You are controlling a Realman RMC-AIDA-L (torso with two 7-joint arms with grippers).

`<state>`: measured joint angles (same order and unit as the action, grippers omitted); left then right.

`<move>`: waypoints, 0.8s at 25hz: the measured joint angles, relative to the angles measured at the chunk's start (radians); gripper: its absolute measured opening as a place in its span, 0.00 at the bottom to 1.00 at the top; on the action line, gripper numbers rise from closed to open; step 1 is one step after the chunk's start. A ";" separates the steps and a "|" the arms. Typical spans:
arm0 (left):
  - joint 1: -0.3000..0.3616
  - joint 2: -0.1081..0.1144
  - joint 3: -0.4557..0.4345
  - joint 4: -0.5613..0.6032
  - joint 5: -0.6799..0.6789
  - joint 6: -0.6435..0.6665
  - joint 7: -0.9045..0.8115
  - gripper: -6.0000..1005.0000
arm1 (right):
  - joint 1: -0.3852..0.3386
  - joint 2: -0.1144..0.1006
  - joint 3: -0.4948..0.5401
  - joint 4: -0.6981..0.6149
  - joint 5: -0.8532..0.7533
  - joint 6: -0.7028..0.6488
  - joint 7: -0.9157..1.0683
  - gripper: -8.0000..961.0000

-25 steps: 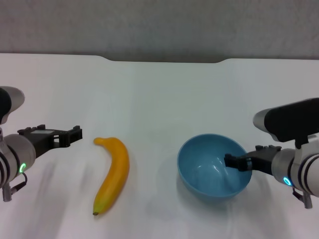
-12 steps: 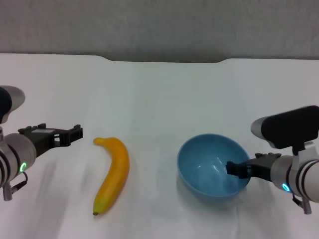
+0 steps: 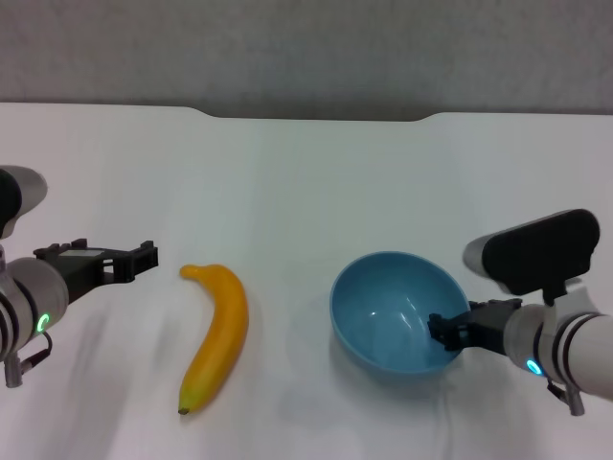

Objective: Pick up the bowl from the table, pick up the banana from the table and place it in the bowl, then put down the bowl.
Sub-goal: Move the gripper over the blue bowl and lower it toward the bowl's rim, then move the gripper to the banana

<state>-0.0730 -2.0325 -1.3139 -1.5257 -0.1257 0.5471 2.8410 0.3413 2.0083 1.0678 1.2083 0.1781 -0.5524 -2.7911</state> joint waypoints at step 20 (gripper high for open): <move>0.011 0.000 -0.002 0.002 -0.001 -0.006 0.000 0.89 | -0.020 0.001 0.001 0.027 -0.002 0.036 -0.025 0.13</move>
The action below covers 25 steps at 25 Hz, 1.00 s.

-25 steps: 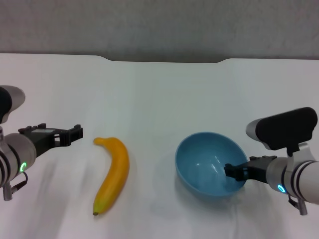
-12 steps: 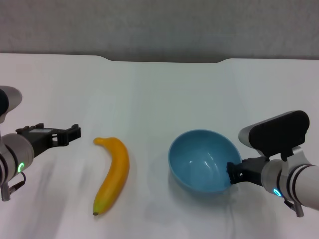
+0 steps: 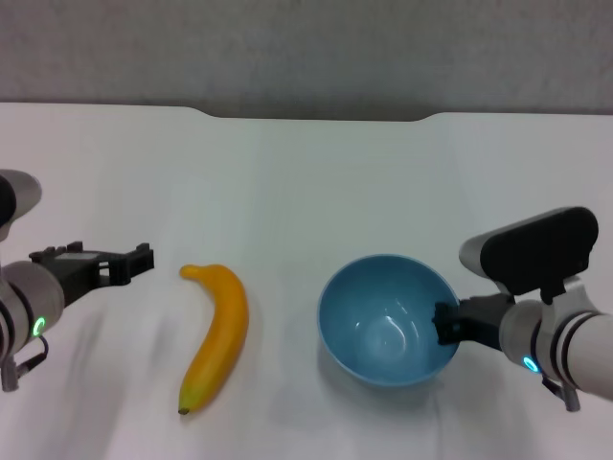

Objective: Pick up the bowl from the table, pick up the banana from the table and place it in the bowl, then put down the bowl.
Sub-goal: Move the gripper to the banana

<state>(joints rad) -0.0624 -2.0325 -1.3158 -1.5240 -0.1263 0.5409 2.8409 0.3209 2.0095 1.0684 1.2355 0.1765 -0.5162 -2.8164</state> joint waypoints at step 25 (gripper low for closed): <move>-0.051 -0.008 0.169 0.113 -0.034 -0.101 -0.003 0.89 | -0.087 -0.001 0.137 0.203 -0.139 0.054 -0.002 0.05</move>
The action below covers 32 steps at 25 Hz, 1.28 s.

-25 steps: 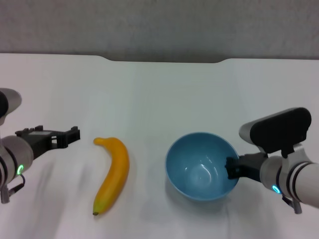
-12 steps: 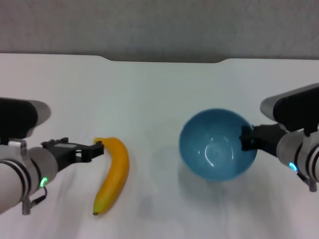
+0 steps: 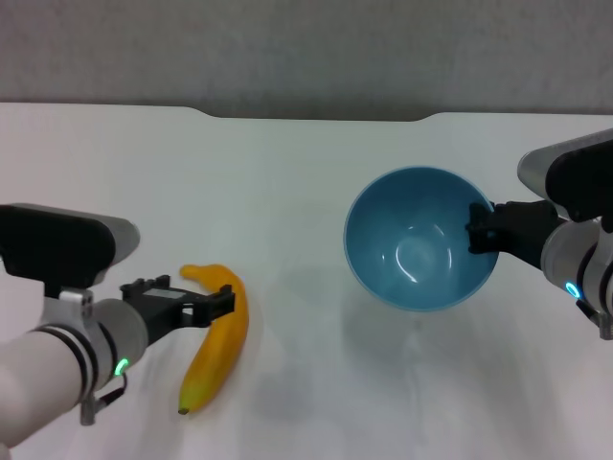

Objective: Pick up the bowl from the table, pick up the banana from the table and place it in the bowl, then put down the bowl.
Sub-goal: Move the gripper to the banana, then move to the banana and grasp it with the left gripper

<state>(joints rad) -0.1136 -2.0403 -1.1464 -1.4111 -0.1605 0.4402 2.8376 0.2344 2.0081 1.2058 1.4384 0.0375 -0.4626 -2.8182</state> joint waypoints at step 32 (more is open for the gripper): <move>-0.100 -0.001 0.091 0.289 -0.068 -0.170 -0.002 0.89 | 0.003 0.000 -0.011 -0.006 -0.004 0.001 0.000 0.04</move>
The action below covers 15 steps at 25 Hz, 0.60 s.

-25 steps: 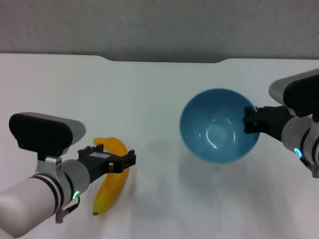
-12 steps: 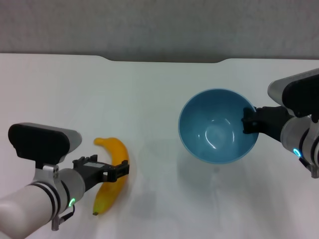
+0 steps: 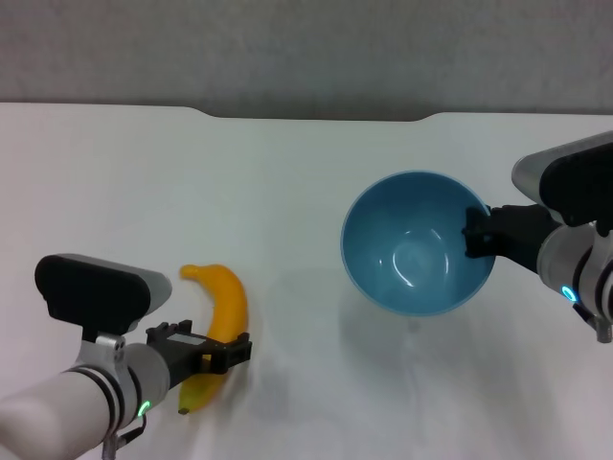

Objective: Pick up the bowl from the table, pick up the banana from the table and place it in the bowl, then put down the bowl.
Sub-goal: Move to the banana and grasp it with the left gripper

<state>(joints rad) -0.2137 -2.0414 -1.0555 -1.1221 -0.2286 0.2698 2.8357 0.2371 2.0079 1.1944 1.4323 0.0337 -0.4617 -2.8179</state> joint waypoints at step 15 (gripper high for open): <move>-0.009 -0.002 -0.002 0.053 0.007 -0.020 -0.001 0.83 | -0.002 0.000 -0.004 0.008 0.000 0.011 -0.004 0.04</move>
<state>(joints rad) -0.2225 -2.0433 -1.0573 -1.0691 -0.2214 0.2494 2.8352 0.2355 2.0079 1.1908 1.4400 0.0337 -0.4504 -2.8220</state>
